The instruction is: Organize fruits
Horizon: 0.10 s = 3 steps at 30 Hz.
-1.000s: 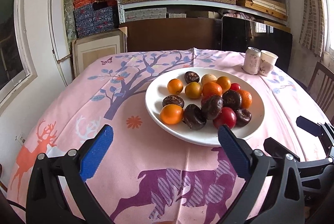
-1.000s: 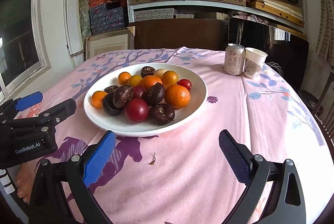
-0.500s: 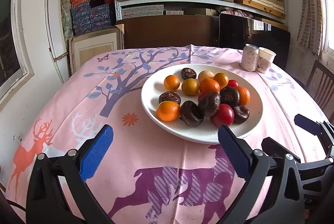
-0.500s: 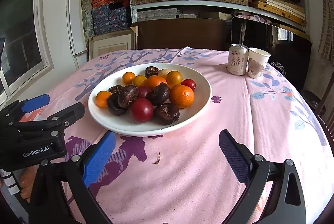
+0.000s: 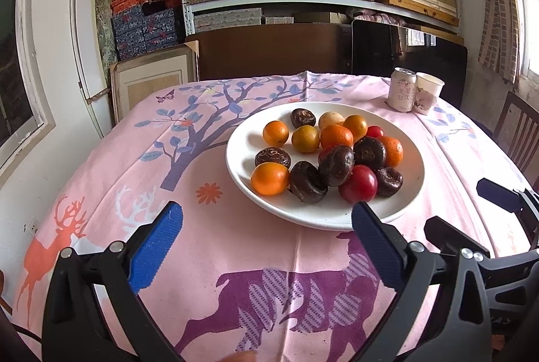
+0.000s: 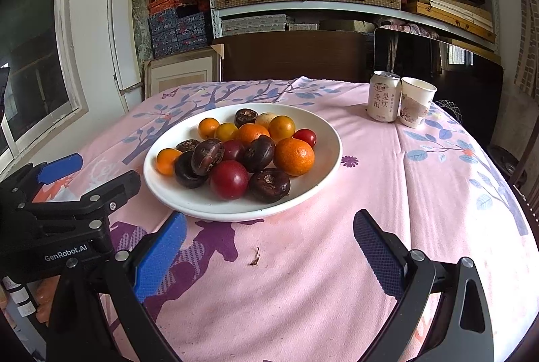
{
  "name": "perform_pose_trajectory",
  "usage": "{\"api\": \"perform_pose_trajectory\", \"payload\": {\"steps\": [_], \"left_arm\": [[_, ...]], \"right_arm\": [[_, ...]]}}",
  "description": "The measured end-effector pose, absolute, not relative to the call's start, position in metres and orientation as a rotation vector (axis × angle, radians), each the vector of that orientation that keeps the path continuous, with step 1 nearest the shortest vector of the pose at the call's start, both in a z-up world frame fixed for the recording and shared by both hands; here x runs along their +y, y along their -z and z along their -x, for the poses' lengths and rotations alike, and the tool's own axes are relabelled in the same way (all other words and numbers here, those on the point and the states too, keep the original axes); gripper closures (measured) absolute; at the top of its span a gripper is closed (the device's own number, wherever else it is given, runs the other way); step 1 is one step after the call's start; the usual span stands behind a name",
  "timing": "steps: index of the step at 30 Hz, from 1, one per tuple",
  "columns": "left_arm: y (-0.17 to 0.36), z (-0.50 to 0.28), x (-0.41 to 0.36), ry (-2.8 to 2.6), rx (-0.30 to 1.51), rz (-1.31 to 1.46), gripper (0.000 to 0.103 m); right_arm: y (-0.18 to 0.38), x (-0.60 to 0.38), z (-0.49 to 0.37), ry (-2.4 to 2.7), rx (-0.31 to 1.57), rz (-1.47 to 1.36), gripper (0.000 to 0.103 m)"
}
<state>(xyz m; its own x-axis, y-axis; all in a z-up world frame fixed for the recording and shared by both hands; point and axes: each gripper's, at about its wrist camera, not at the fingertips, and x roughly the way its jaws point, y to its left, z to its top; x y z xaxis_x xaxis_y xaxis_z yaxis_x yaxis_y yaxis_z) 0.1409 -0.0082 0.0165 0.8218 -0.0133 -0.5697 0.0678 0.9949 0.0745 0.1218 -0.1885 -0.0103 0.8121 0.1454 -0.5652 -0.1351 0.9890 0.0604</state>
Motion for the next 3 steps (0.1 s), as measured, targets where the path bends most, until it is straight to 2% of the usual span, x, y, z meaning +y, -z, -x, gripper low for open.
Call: {"api": "perform_pose_trajectory", "payload": {"steps": [3], "left_arm": [[-0.0165,-0.1411,-0.0081,0.042,0.604,-0.095,0.005]], "right_arm": [[0.0106,-0.1881,-0.1218,-0.148,0.606,-0.015,0.003]]}}
